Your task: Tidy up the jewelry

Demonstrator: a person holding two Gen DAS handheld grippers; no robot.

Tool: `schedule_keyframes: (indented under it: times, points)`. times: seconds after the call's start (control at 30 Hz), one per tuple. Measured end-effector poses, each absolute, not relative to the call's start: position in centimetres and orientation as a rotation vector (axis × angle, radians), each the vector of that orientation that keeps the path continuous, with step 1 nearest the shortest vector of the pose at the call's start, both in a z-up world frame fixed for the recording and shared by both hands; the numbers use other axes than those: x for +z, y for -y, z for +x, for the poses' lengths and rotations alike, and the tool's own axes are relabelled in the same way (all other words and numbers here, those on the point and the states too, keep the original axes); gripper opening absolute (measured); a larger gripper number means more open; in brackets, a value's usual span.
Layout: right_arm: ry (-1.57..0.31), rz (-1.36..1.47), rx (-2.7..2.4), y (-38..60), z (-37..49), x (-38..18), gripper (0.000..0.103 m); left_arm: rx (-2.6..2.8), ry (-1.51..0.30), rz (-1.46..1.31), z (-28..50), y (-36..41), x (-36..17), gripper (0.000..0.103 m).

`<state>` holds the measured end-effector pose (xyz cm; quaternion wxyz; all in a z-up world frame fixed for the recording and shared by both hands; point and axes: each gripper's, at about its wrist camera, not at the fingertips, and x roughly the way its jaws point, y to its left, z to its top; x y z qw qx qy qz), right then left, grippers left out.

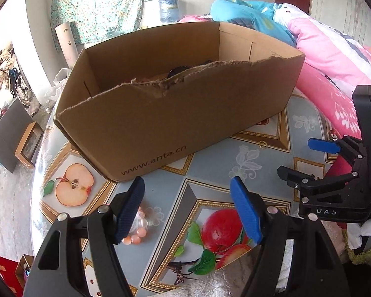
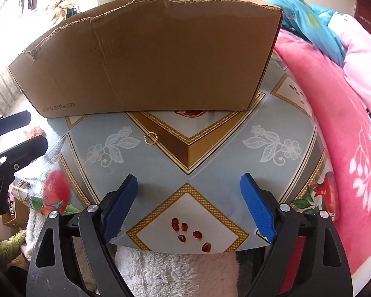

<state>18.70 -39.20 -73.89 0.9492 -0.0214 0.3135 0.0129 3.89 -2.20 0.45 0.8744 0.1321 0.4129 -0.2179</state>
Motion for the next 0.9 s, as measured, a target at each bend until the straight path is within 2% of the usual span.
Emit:
schedule_keyframes:
  times: [0.27, 0.9]
  points:
    - [-0.628, -0.048, 0.052, 39.6, 19.0, -74.2, 0.095, -0.442, -0.847, 0.293, 3.9, 2.5, 0.9, 0.07]
    - [-0.6, -0.031, 0.049, 39.5, 18.3, -74.3, 0.095, -0.406, -0.841, 0.307, 3.7, 3.0, 1.4, 0.07]
